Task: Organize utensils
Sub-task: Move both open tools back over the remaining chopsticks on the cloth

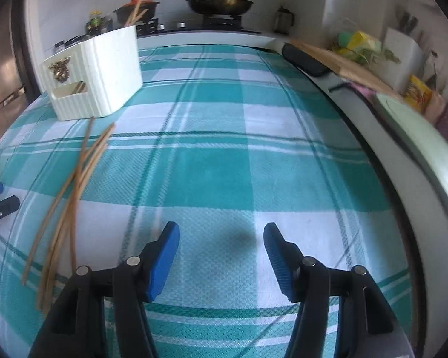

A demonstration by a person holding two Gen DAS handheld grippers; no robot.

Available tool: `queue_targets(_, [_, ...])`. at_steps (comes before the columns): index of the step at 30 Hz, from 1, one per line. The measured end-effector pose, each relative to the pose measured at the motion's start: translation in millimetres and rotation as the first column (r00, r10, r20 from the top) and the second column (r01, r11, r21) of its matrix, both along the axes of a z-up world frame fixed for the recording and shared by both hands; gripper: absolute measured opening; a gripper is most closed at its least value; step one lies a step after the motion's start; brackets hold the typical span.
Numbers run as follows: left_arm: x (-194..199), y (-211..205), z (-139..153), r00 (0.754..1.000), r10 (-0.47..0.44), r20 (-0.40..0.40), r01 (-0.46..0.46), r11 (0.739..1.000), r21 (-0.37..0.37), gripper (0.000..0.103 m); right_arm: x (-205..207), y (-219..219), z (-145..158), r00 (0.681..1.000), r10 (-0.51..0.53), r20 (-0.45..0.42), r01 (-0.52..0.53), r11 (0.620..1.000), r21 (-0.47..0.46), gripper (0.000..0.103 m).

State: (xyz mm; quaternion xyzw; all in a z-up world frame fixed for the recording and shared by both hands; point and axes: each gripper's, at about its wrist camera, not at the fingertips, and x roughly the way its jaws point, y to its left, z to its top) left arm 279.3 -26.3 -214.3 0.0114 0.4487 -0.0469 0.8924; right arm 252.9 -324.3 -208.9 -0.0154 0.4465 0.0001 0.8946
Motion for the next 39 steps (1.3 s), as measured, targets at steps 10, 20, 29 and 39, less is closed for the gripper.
queue_targets(10, [2.5,0.8,-4.0,1.000,0.018,-0.019,-0.018,1.000,0.004,0.102,-2.5,-5.4,-2.9,1.000,0.000,0.009,-0.001,0.999,0.049,0.064])
queue_targets(20, [2.0,1.6,-4.3,1.000,0.020,-0.022,-0.020,1.000,0.007,0.102,-3.0,-0.8,-3.8,1.000,0.009,0.005,-0.009,1.000,0.011,0.067])
queue_targets(29, [2.5,2.9,-4.3,1.000,0.021,-0.021,-0.021,1.000,0.000,0.102,-3.3,-0.8,-3.6,1.000,0.009,0.005,-0.009,1.000,0.009,0.067])
queue_targets(39, [2.2,2.5,-4.0,1.000,0.020,-0.022,-0.020,1.000,0.000,0.103,-3.5,-1.9,-3.4,1.000,0.009,0.005,-0.009,1.000,0.012,0.067])
